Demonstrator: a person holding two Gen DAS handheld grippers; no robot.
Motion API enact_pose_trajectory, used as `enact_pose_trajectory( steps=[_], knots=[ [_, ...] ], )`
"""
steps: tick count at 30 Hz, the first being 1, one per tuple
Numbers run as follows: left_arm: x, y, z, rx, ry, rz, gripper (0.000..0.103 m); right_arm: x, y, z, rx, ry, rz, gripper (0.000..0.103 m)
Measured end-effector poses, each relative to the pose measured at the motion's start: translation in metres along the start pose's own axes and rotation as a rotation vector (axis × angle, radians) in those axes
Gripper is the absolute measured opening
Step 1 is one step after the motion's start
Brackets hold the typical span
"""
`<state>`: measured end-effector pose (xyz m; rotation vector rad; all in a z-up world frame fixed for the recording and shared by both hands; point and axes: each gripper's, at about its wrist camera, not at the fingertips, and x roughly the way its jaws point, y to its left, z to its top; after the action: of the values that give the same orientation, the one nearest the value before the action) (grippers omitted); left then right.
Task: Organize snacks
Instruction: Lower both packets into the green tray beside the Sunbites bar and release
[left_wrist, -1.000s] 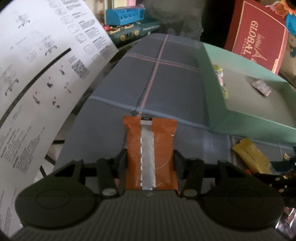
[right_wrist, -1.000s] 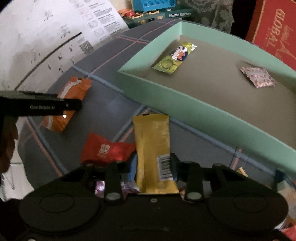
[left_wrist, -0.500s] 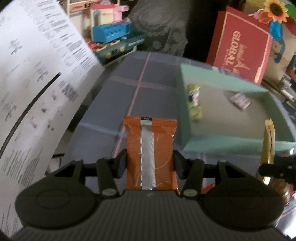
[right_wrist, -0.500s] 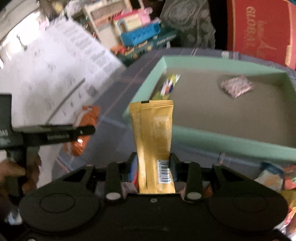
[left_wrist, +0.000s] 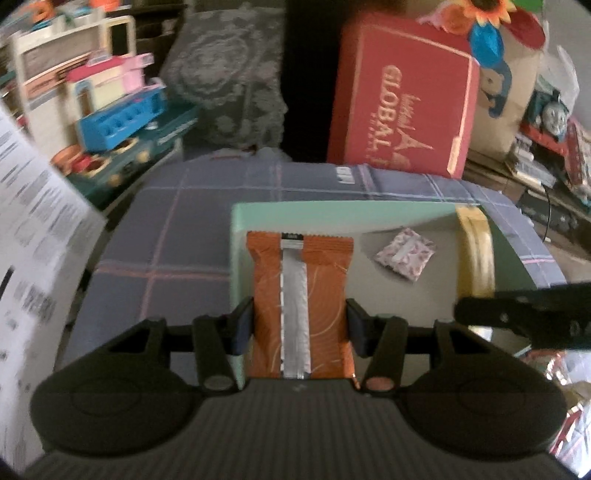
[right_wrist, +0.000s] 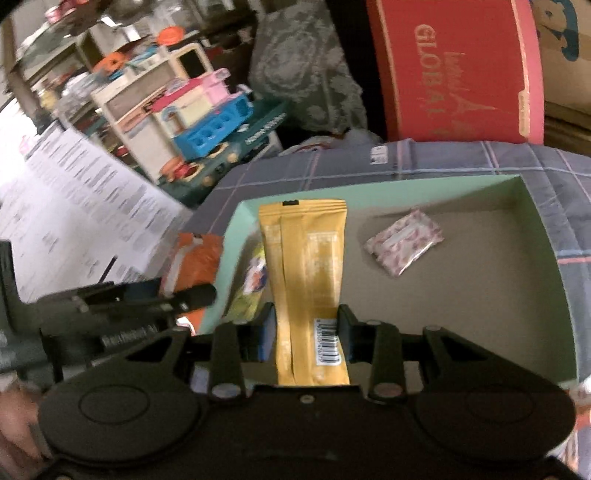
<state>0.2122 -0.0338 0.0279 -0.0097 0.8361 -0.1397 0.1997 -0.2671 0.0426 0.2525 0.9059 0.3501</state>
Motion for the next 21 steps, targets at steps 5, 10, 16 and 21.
enact_pose_trajectory(
  steps=[5,10,16,21],
  knots=[
    [0.049,-0.019,0.021,0.003,0.053,-0.026,0.051,0.037,-0.016,0.027,0.04,0.031,-0.027,0.034],
    [0.098,-0.021,0.027,-0.017,0.147,-0.036,0.051,0.075,-0.028,0.036,0.06,0.068,-0.048,0.034],
    [0.137,-0.017,0.024,0.026,0.199,0.028,0.051,0.104,-0.037,0.042,0.082,0.095,-0.042,0.034],
    [0.154,-0.012,0.031,0.051,0.186,0.073,0.051,0.118,-0.037,0.046,0.086,0.105,-0.039,0.034]
  ],
)
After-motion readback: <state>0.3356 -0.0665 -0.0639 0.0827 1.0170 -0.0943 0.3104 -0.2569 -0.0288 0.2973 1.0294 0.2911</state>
